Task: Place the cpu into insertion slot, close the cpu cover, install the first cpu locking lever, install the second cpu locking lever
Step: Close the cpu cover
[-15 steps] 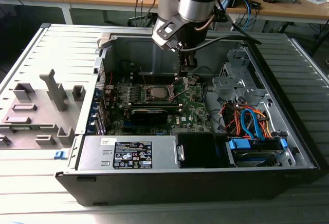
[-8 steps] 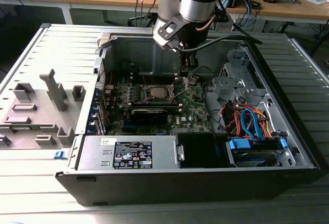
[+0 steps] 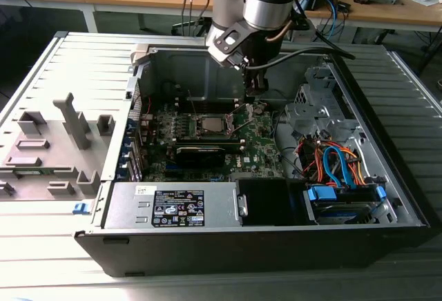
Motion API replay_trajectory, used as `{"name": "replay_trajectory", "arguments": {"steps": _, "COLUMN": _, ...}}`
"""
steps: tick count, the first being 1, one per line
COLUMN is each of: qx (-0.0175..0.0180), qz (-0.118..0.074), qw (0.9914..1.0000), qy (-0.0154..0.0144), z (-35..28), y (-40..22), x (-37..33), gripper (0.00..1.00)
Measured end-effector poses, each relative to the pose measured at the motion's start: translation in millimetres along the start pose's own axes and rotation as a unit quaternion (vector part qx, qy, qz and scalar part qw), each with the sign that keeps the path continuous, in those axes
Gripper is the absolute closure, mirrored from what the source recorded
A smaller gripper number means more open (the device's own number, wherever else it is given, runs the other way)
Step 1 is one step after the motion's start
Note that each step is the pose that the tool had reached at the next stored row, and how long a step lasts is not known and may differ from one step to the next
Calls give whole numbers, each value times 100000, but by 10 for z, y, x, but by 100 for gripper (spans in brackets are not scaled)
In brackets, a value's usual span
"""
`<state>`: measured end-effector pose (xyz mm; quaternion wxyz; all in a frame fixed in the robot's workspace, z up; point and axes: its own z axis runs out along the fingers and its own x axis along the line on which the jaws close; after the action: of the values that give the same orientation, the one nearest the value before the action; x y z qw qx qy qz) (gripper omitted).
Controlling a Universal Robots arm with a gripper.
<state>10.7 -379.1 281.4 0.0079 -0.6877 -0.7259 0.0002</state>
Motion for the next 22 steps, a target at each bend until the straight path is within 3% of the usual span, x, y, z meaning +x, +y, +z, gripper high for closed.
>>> {"name": "replay_trajectory", "arguments": {"steps": 22, "qx": -4, "qz": 0, "qw": 100000, "qy": 3, "z": 7, "y": 73, "x": -4, "gripper": 89}}
